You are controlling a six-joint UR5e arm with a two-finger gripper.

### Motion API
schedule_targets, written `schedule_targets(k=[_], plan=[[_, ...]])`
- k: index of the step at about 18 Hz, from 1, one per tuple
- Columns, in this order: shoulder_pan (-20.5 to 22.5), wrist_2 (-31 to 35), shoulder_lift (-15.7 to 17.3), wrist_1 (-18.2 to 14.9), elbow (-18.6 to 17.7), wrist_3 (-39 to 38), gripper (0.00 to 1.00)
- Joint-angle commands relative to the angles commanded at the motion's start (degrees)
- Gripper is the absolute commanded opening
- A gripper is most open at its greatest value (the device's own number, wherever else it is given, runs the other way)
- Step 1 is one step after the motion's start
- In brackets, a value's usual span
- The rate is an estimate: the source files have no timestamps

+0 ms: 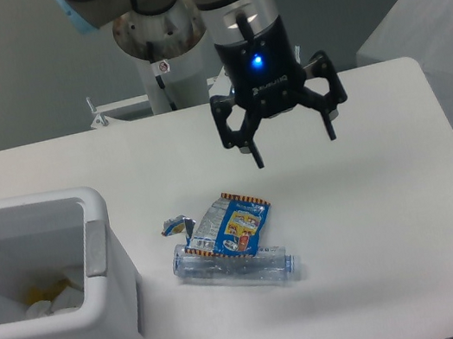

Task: Place the trash in the trash can
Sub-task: 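Move the open gripper over the blue snack wrapper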

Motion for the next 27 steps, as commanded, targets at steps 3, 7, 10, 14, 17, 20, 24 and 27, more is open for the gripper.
schedule_targets(k=[3,7,10,14,17,20,24,27], plan=[[0.35,0.00,0.18,0.00,-0.53,0.09,1.00],[1.67,0.35,0.35,0.17,-0.53,0.18,1.00],[1.85,0.44,0.26,0.53,-0.88,-0.62,1.00],[2.02,0.09,0.09,1.05,-3.33,-0.53,1.00],[1.94,0.09,0.87,7.18,-9.56,-0.53,1.00],[1.67,0.35,2.72,9.84,-15.80,-0.09,1.00],[1.15,0.18,3.60,9.93,-20.30,2.89,1.00],[-0.26,0.35,3.78,10.19,-23.11,6.76,1.00]])
